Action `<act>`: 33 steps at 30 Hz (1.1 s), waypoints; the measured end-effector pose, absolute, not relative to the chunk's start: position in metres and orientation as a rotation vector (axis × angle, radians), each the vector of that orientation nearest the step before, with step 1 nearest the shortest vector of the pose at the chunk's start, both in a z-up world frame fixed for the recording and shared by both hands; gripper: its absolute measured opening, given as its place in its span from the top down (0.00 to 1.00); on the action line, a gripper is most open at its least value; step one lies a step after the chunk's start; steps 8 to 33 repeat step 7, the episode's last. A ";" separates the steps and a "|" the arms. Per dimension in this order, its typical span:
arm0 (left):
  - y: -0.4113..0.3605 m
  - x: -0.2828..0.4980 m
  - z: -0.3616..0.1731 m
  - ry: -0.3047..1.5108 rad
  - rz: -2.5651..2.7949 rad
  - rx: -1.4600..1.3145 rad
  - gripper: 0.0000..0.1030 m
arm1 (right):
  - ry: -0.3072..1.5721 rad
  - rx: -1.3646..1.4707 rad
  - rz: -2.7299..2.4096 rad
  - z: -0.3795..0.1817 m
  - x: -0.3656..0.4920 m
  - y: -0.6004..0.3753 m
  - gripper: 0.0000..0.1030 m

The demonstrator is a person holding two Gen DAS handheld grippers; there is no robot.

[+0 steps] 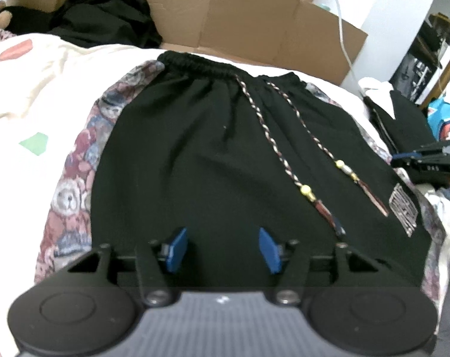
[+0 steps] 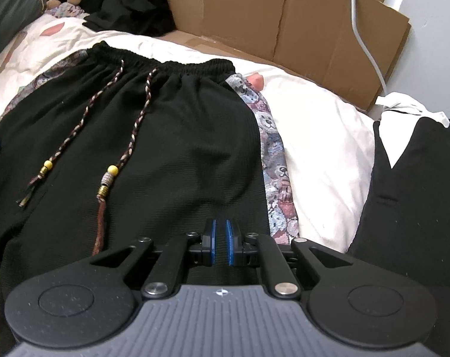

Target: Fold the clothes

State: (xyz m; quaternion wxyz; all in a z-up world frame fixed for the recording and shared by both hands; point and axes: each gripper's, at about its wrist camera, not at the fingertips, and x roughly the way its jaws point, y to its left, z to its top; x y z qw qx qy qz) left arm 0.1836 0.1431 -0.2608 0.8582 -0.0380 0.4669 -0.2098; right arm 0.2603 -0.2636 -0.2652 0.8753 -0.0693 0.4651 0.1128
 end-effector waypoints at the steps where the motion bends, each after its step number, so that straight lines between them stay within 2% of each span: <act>1: 0.144 0.180 -0.260 0.969 -0.427 -0.082 0.25 | 0.967 -0.143 0.231 -0.263 0.259 -0.262 0.91; 2: 0.146 0.176 -0.259 0.950 -0.418 -0.085 0.19 | 0.965 -0.143 0.229 -0.262 0.257 -0.261 0.91; 3: 0.147 0.172 -0.258 0.934 -0.422 -0.088 0.19 | 0.964 -0.144 0.229 -0.262 0.256 -0.260 0.91; 7: 0.145 0.157 -0.253 0.887 -0.428 -0.043 0.19 | 0.959 -0.147 0.233 -0.259 0.252 -0.256 0.91; 33: 0.145 0.157 -0.253 0.887 -0.428 -0.043 0.19 | 0.959 -0.147 0.233 -0.259 0.252 -0.256 0.91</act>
